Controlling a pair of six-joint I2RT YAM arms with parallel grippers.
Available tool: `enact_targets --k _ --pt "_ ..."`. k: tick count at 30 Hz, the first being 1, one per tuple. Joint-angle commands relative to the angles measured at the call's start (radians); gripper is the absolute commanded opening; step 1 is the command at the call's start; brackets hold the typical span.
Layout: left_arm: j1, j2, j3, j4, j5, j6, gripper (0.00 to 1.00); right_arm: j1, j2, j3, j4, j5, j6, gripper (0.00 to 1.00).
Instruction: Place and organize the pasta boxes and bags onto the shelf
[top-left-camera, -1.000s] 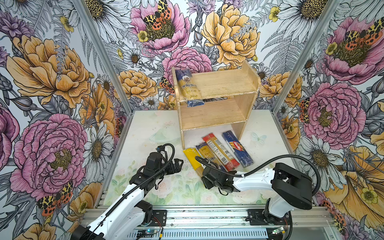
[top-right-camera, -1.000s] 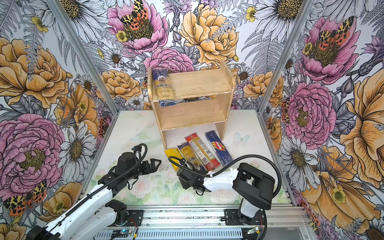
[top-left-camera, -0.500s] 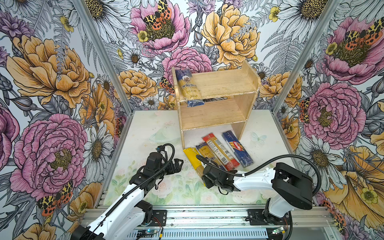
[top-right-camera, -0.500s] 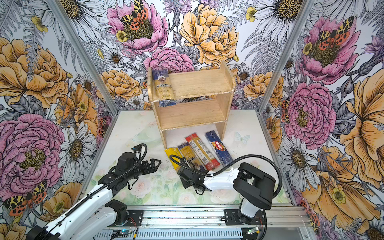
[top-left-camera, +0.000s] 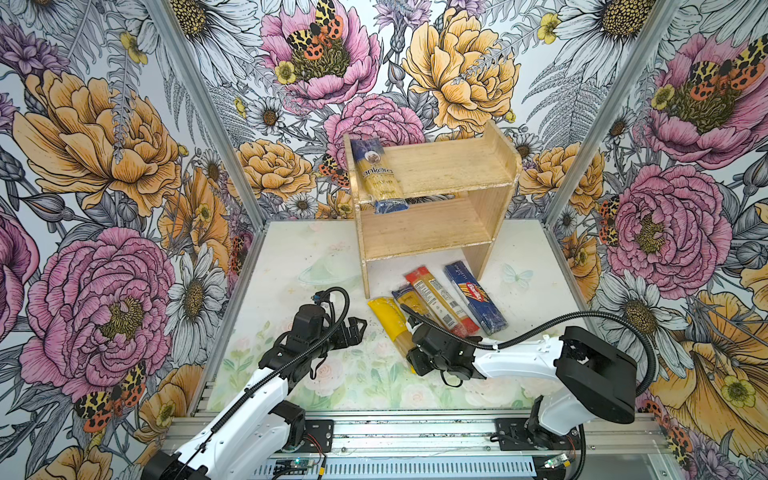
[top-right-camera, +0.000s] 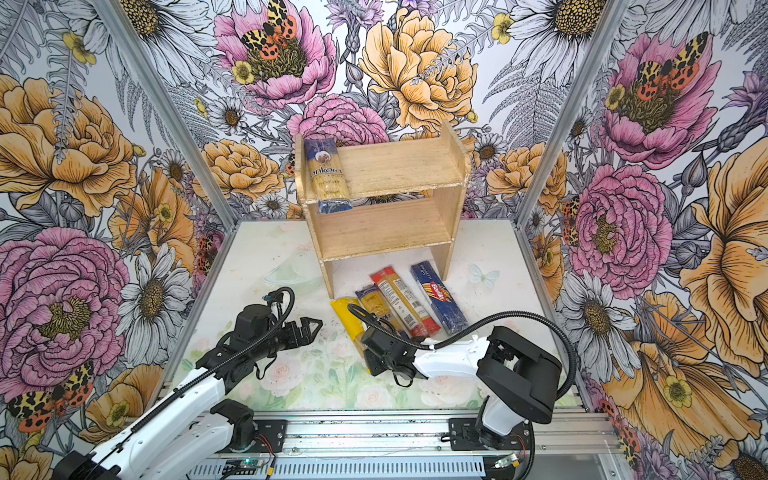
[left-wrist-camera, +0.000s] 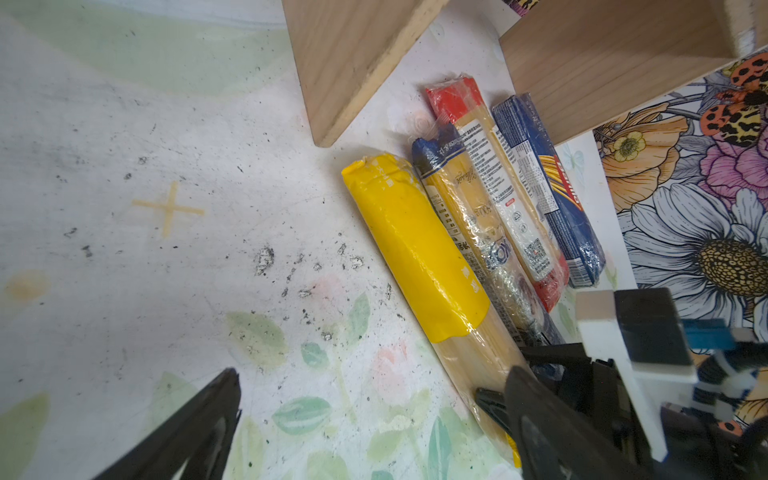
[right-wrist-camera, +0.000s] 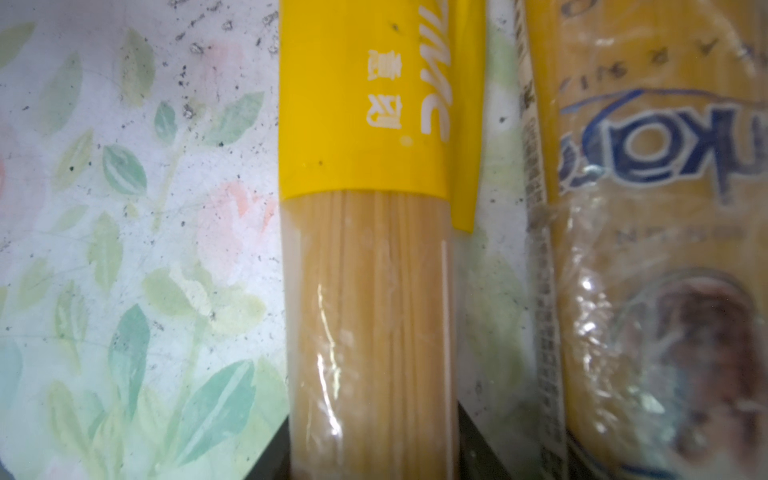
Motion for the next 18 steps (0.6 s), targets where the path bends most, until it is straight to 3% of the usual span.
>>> enact_targets --k 1,18 --pt "-0.003 -0.013 -0.011 0.01 -0.003 0.007 0.99 -0.005 -0.041 -0.018 -0.091 -0.039 0.024 0.0" --pt "-0.002 -0.011 -0.01 0.011 -0.007 0.007 0.99 -0.053 -0.249 -0.008 -0.205 -0.039 0.038 0.0"
